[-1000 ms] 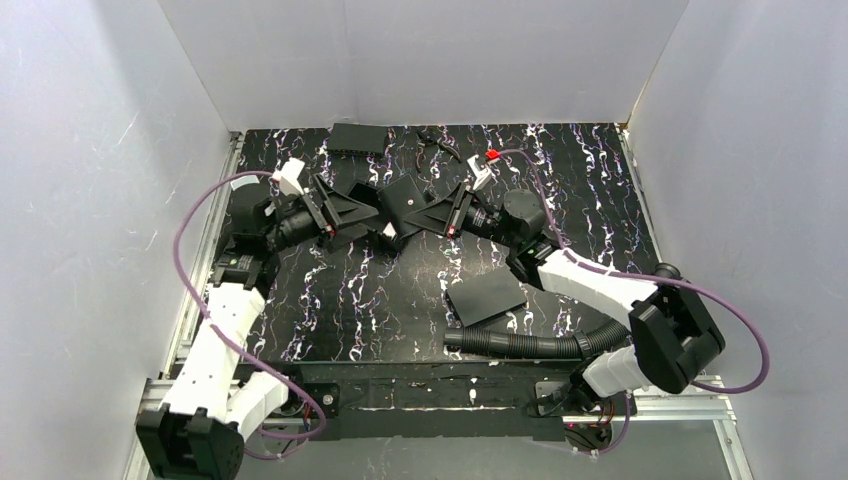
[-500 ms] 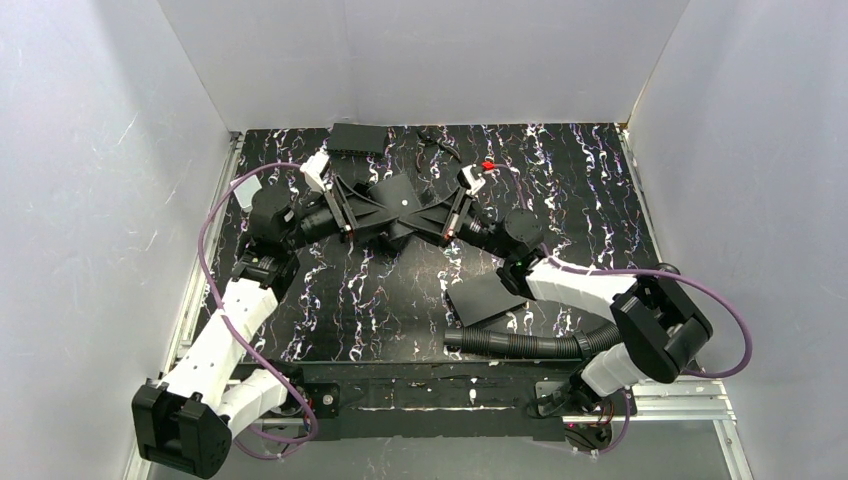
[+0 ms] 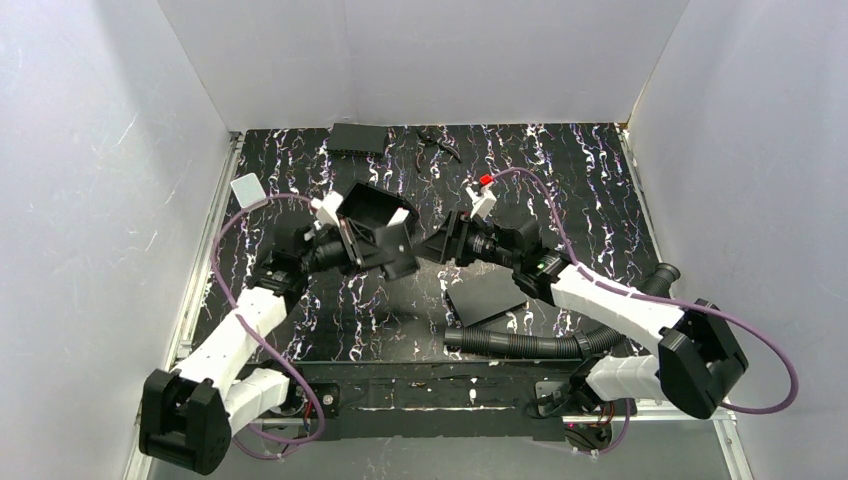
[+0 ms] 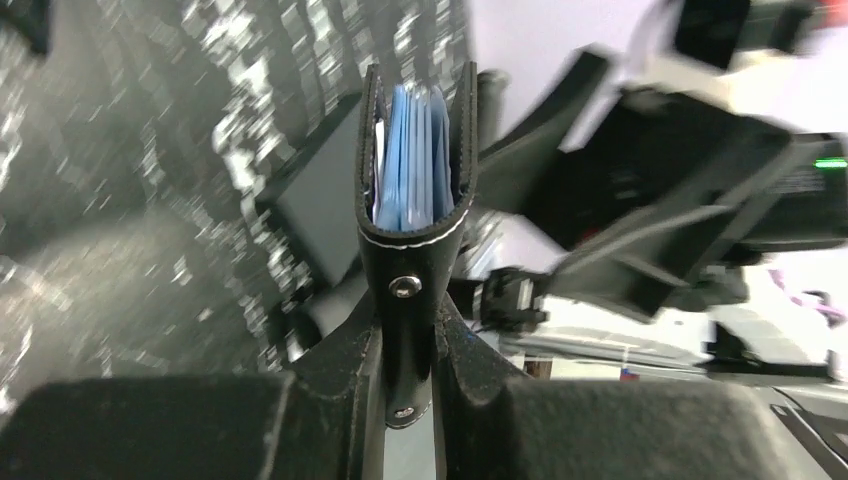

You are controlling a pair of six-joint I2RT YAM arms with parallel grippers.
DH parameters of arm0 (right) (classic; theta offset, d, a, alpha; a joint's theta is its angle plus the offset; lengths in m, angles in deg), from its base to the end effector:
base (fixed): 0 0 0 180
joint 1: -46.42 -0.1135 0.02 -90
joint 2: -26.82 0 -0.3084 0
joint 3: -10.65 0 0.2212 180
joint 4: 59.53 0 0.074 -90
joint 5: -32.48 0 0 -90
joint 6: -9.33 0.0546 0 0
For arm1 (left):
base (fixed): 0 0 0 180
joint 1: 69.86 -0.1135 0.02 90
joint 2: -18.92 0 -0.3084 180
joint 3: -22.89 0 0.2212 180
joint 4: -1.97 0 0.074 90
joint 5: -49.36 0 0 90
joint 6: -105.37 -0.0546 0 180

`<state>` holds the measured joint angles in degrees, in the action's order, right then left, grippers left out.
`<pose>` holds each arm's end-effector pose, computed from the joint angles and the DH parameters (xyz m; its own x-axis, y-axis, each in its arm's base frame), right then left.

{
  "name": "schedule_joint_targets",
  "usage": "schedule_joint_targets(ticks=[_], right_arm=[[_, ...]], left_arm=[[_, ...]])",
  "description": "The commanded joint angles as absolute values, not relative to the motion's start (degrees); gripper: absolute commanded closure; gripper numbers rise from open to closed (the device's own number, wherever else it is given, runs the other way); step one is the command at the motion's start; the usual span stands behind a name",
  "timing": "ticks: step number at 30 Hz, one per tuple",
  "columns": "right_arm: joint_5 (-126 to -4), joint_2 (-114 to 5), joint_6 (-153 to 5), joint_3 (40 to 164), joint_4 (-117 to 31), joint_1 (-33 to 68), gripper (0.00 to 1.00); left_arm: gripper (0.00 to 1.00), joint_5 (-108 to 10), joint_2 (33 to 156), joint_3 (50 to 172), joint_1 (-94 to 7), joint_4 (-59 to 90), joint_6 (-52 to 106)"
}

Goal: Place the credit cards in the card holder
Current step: Close the card holder at the center of the board.

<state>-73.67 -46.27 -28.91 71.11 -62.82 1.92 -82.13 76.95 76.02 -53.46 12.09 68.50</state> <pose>0.1826 0.2007 0.3397 -0.7542 0.3166 -0.5753 -0.4470 0.3943 0.8030 0.1702 -0.0878 0.3265 -0.8094 -0.3864 -0.4422 0.2963 0.3813 -0.8757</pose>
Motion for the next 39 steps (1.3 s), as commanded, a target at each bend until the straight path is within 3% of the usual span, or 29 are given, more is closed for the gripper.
schedule_joint_targets(ticks=[1, 15, 25, 32, 39], right_arm=[[-70.61, -45.59, -47.37, 70.97, -48.49, 2.72, 0.27], [-73.91, -60.60, -49.76, 73.83, -50.00, 2.73, 0.41], [-74.87, -66.97, -51.33, 76.51, -51.63, 2.57, 0.55], [-74.93, -67.60, -52.88, 78.76, -50.91, 1.06, 0.44], [-72.06, -69.35, -53.70, 80.29, -49.98, 0.20, 0.52]], left_arm=[[1.00, -77.67, 78.89, 71.05, -50.40, 16.14, 58.11], [1.00, -77.52, 98.62, 61.35, -50.10, -5.48, 63.07], [1.00, -79.28, 104.74, 58.45, -51.96, -10.40, 63.48], [1.00, -79.83, 104.87, 58.83, -52.02, -10.37, 64.14], [1.00, -80.43, 105.17, 58.92, -52.07, -10.43, 64.24]])
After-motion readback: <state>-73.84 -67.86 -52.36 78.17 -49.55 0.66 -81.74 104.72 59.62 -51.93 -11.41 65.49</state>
